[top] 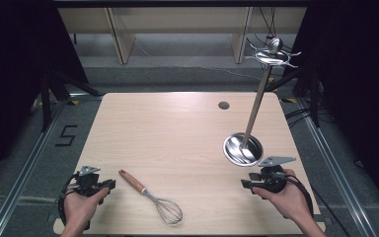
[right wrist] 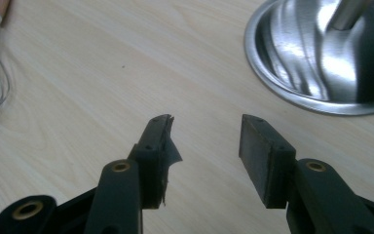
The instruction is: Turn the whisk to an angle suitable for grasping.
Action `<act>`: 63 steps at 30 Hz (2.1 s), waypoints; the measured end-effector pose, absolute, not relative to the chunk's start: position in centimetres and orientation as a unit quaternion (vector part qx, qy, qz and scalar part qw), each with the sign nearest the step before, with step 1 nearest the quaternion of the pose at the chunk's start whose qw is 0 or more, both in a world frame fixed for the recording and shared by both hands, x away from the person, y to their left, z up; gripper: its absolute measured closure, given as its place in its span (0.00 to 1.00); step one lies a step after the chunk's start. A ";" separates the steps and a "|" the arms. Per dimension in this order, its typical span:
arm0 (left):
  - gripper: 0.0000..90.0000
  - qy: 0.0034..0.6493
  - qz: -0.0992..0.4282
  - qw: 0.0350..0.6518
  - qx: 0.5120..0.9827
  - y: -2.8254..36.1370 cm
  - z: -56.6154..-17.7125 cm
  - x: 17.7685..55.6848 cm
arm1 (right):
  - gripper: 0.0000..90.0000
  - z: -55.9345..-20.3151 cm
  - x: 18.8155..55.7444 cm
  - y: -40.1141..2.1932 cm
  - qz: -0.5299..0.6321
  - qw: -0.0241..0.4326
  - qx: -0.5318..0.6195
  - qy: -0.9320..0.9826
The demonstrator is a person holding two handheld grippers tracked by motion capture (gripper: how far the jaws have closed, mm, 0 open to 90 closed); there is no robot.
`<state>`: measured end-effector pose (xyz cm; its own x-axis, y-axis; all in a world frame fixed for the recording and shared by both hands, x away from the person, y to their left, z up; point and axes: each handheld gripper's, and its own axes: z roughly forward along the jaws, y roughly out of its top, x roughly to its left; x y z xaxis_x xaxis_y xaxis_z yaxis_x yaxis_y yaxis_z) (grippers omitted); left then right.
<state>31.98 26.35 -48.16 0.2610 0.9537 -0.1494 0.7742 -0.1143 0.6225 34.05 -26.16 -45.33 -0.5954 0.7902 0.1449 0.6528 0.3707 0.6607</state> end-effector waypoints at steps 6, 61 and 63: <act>0.99 0.591 0.130 0.281 0.745 25.7 -48.4 32.7 | 0.62 -45.2 33.9 -26.8 0.365 0.096 0.448 0.810; 0.42 0.586 0.070 0.192 0.784 13.0 -48.6 41.6 | 0.58 -46.4 34.0 -27.9 0.349 0.074 0.494 0.792; 0.44 0.580 0.071 0.189 0.789 12.6 -48.8 41.6 | 0.58 -46.2 33.9 -27.9 0.340 0.068 0.494 0.797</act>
